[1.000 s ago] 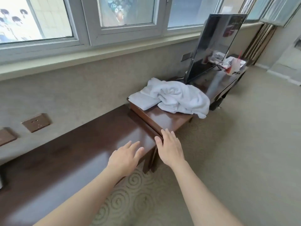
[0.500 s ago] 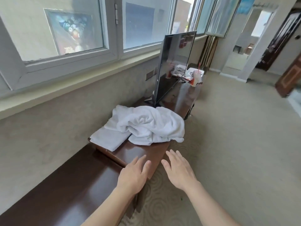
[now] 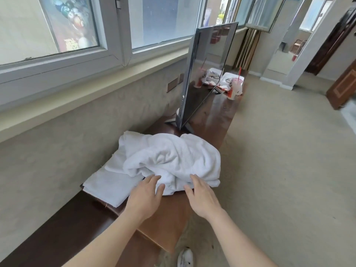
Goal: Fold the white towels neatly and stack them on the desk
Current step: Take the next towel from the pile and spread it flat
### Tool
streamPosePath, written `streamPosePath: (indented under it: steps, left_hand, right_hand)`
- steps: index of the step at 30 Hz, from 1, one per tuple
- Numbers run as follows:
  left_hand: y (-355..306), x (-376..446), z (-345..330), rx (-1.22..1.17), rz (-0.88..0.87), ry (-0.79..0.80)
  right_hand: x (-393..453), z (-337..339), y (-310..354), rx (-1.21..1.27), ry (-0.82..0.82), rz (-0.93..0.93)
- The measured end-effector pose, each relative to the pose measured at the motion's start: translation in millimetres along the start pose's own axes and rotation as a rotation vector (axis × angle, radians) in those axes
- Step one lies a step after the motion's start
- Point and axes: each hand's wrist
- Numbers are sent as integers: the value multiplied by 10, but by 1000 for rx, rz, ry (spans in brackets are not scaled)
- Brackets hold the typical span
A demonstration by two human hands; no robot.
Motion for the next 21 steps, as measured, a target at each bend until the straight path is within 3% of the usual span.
streamPosePath:
  steps: [7,14,21]
  left_hand:
    - [-22,1036,-62,107,-16,-196]
    - [199,1758,-140,321,257,11]
    - [430,1984,-301,538,139,-265]
  right_hand:
    - [1125,108,-219,7,29,52]
    - [2172,-25,-420,-86,-92,78]
    - [2694,-319,-307,-193,-327,75]
Point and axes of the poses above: each hand's wrist, its own x-axis towards the middle knuckle, its own z-axis out of the back of the hand, y = z × x
